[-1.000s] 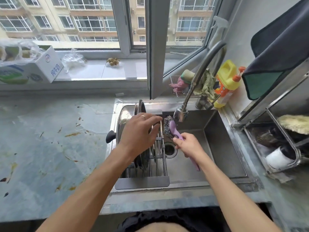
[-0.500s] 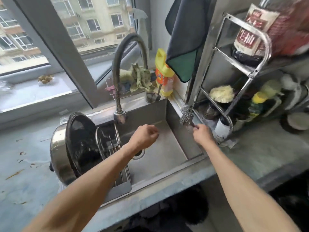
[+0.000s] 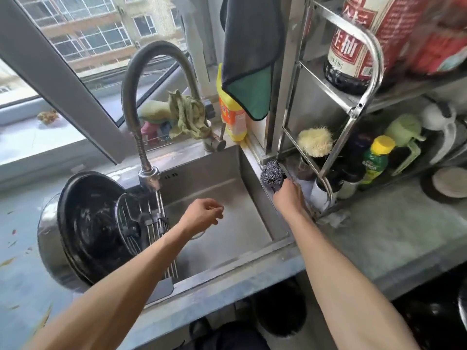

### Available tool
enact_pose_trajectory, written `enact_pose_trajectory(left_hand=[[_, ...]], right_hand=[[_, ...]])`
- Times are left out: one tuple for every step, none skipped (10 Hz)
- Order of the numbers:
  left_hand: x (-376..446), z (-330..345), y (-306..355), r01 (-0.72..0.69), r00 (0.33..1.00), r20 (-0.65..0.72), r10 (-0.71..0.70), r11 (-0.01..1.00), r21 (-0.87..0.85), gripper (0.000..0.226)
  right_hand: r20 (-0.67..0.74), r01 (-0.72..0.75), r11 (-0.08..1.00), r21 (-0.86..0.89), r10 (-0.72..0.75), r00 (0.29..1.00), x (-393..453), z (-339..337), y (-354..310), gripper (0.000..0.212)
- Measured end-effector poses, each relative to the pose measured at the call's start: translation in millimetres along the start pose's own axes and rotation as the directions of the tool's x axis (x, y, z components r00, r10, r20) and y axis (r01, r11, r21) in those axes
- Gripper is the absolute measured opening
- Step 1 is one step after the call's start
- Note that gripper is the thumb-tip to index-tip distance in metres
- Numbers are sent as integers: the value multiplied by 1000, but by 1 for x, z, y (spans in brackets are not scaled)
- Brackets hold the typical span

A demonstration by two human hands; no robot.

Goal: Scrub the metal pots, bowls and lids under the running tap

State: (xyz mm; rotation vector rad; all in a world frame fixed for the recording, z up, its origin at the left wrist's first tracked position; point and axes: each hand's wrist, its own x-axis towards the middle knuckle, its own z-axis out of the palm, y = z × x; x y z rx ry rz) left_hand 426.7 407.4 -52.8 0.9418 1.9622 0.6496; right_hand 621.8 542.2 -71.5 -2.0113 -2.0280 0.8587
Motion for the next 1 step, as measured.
enact_pose_trajectory(left_hand=[[-13,-7,4,-37,999,-32,36,998,-55,10]], right_hand=[[-121,124,992,17,-121,985,-15,4,4,22]])
